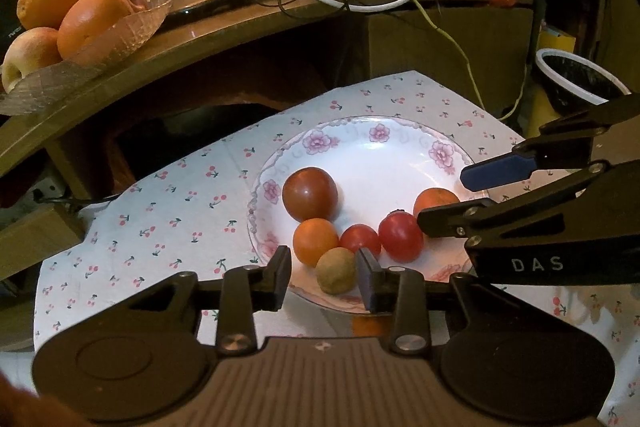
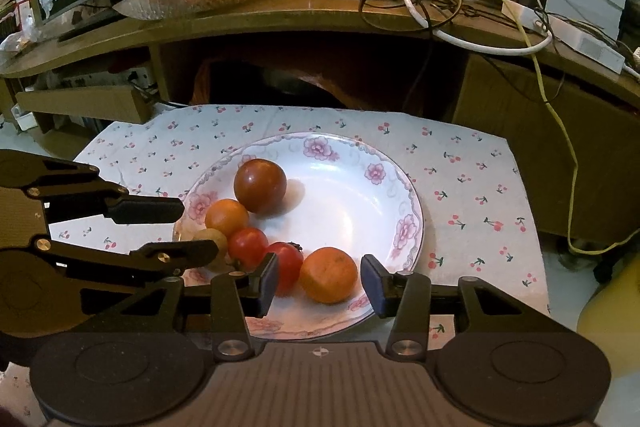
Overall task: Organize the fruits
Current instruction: 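Open both grippers to drop the kiwi and orange into the plate, then move the left gripper to the last kiwi while the right approaches the tangerine, then grasp the brown kiwi with the left gripper while the right grasps the tangerine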
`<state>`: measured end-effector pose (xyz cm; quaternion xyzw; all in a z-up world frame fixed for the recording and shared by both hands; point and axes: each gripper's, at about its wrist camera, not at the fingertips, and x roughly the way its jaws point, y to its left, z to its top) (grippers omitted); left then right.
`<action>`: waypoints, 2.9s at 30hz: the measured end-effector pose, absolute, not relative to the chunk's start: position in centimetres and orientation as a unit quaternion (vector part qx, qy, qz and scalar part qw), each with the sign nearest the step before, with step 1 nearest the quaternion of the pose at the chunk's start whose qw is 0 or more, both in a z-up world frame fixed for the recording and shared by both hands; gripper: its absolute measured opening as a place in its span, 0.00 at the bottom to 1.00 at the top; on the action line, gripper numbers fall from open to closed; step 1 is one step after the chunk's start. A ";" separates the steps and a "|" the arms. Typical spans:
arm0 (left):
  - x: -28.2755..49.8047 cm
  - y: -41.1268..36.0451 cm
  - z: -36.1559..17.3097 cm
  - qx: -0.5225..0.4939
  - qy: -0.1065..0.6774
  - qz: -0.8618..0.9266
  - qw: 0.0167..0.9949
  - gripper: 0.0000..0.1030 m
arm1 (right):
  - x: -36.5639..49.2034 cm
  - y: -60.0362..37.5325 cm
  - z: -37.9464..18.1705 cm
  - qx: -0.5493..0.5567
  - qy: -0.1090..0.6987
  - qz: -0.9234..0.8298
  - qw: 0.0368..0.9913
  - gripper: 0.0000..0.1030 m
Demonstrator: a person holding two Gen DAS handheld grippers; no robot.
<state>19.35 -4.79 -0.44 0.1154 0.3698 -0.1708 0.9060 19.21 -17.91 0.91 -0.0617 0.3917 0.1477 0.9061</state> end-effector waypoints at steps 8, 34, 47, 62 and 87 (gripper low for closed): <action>18.5 -4.4 0.1 0.119 0.365 -0.171 0.908 0.40 | 18.4 -17.7 1.5 -0.055 0.387 0.159 0.907 0.45; 15.4 -4.1 -3.2 0.122 0.414 -0.226 0.874 0.41 | 15.8 -17.5 1.0 -0.024 0.429 0.196 0.881 0.45; 14.8 -3.6 -3.3 0.130 0.418 -0.221 0.871 0.30 | 15.4 -17.1 0.1 -0.008 0.446 0.217 0.868 0.45; 14.4 -1.0 -3.1 0.109 0.420 -0.215 0.875 0.30 | 17.4 -14.4 -2.7 0.051 0.452 0.208 0.866 0.44; 14.1 -2.2 -3.7 0.125 0.426 -0.222 0.868 0.31 | 12.2 -17.8 -1.4 -0.025 0.489 0.188 0.851 0.29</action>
